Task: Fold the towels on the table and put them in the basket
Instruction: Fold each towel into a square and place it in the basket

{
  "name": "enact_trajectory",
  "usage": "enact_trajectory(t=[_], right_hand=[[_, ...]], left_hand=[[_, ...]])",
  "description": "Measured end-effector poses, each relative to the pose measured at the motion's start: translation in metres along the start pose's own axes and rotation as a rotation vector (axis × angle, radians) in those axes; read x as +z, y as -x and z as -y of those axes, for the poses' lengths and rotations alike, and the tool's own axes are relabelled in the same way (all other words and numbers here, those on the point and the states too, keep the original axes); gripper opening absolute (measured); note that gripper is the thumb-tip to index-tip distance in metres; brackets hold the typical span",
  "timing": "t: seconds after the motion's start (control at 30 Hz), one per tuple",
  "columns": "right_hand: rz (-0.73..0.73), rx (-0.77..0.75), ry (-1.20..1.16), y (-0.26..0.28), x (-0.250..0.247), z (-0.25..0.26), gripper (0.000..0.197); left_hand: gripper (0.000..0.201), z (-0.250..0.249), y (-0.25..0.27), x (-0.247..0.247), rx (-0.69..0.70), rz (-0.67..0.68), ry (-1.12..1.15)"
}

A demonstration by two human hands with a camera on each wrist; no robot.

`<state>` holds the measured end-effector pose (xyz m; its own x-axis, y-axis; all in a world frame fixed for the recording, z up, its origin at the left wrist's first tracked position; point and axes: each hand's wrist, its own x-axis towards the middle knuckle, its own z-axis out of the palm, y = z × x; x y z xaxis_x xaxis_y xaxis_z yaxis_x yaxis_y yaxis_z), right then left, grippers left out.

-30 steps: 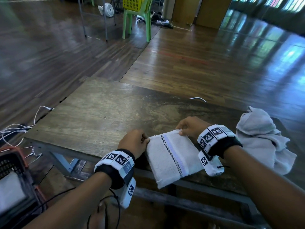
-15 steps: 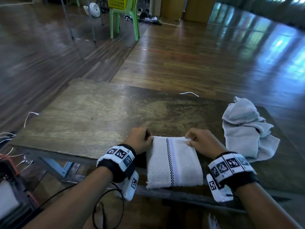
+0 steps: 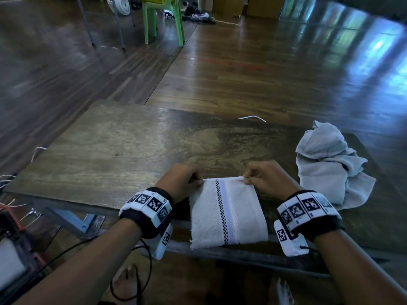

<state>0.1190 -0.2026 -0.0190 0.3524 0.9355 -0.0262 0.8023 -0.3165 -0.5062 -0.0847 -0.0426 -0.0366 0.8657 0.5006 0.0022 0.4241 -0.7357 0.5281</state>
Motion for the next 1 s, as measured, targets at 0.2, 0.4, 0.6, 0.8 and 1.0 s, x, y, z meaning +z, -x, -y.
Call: enact_trajectory(t=[0.2, 0.4, 0.6, 0.8, 1.0], right_hand=[[-0.043, -0.009, -0.02, -0.005, 0.001, 0.0, 0.006], [-0.007, 0.013, 0.146, -0.005, 0.005, 0.005, 0.008], [0.013, -0.07, 0.46, 0.021, 0.004, 0.026, 0.032], [0.099, 0.055, 0.466, 0.049, 0.028, 0.038, 0.051], [0.139, 0.191, 0.368, 0.052, 0.052, 0.035, 0.059]], left_hand=[[0.003, -0.002, 0.001, -0.003, 0.008, -0.051, 0.057], [0.006, -0.005, 0.002, -0.001, -0.033, -0.072, 0.023], [0.037, -0.036, 0.024, 0.018, 0.109, -0.081, -0.193], [0.059, -0.049, 0.04, 0.047, -0.077, 0.117, -0.28], [0.061, -0.047, 0.041, 0.061, -0.128, 0.082, -0.259]])
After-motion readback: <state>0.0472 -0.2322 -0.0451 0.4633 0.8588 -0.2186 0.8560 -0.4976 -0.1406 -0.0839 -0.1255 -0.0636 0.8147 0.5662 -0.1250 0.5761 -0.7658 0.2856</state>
